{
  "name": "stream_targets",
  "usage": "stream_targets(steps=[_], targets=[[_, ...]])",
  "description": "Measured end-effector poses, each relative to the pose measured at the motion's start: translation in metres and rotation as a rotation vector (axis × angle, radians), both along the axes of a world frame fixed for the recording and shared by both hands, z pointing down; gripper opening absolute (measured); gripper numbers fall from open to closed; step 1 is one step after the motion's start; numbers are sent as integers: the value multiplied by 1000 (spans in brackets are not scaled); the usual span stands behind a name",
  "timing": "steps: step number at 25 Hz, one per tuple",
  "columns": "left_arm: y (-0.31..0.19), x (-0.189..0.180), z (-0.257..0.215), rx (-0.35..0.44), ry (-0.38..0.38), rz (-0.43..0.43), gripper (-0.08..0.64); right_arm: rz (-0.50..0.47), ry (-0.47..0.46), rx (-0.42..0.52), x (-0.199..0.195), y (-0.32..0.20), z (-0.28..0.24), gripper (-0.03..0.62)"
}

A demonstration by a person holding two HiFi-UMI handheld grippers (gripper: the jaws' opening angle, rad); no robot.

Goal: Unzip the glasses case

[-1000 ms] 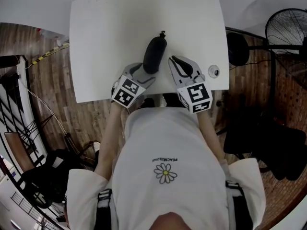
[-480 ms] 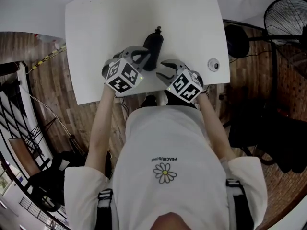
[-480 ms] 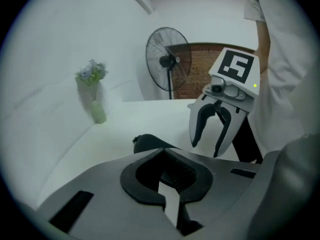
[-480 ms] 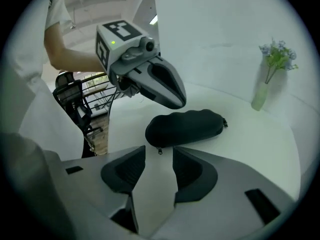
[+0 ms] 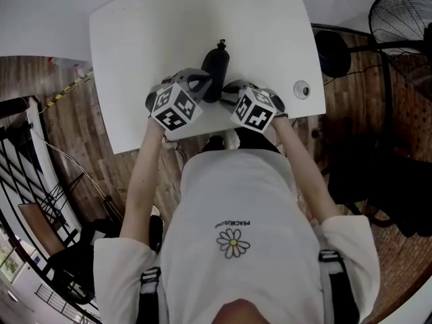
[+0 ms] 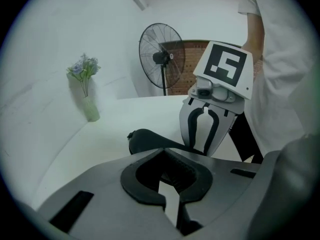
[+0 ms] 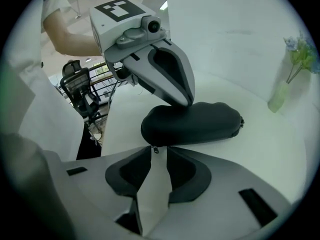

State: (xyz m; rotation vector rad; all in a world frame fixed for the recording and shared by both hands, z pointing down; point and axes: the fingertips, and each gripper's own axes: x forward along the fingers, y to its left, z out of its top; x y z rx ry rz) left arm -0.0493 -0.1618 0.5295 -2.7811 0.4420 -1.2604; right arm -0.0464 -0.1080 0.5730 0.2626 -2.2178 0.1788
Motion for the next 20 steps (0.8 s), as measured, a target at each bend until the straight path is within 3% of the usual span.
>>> stream_targets(steps=[3,7,11,16,20], targets=[[-1,-1,-1,-17,43,-30,14,-47,29,-21,-5,7,6,86],[-1,-2,0,-15,42,-37,15,-53,38,-8,-5,3,8,35],[-1,-2,0,-15,55,-52,15,-64,37,-14,-3,6,5,29],[-3,-2,1,-13,61,-67,15,-88,73,52,3,8,3,11],[-1,-1,1,-6,57,-73,15,-50,77,46,5,11,3,8]])
